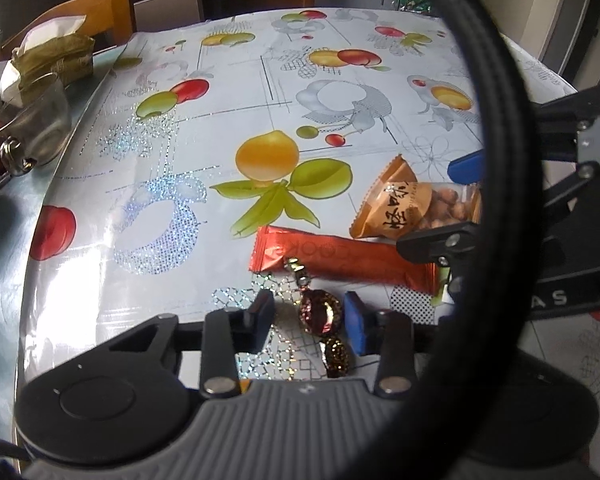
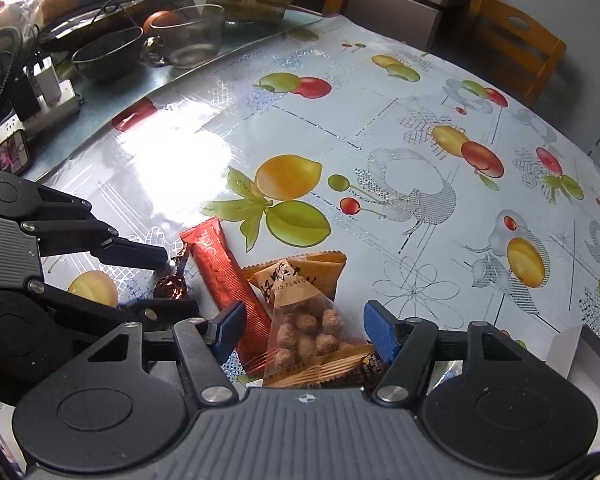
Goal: Organize snacks
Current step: 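Grasp the wrapped brown chocolates with the left tool while the right tool grasps the peanut pastry packet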
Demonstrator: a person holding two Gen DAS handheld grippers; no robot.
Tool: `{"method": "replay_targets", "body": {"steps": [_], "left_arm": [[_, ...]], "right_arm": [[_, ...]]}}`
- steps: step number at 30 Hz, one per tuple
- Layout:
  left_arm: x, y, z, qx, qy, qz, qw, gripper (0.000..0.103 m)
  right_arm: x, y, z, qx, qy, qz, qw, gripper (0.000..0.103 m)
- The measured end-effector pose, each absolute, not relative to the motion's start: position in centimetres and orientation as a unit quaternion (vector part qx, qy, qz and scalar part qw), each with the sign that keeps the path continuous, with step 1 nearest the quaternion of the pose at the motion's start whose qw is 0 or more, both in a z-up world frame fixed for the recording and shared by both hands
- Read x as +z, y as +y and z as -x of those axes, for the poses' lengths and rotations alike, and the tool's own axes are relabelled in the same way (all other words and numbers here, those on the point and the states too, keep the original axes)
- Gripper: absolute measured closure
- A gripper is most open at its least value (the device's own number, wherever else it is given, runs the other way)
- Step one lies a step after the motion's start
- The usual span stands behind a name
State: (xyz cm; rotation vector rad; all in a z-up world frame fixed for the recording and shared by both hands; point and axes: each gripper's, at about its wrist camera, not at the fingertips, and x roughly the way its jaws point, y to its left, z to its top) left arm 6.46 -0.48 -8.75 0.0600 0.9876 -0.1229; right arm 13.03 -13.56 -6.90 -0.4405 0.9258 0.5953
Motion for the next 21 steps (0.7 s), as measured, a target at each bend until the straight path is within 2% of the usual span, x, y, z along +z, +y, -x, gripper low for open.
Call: {"method": "replay_targets", "body": {"steps": [5,16,21], "left_arm": [[-8.6,-0.8,-6.5,-0.068,0.475,-0.037,0.876,0.081],[-8.5,-0.9,-5.8,-0.079,0.486,-0.04,0.87,0.082],[-8.4,-0.8,-5.5,-0.081,0.488,-0.036,0.868,0.083]], "right_arm": [[-7.2,-13.6,-13.1,0.282,0.439,0.211,0.827,0.04],[-7.9,-13.6,-13.3,0.284,0.447,0.213,0.821,0.049],[-8.1,-13.6,-13.0,0.291,0.448,0.212,0.819,0.056]]}}
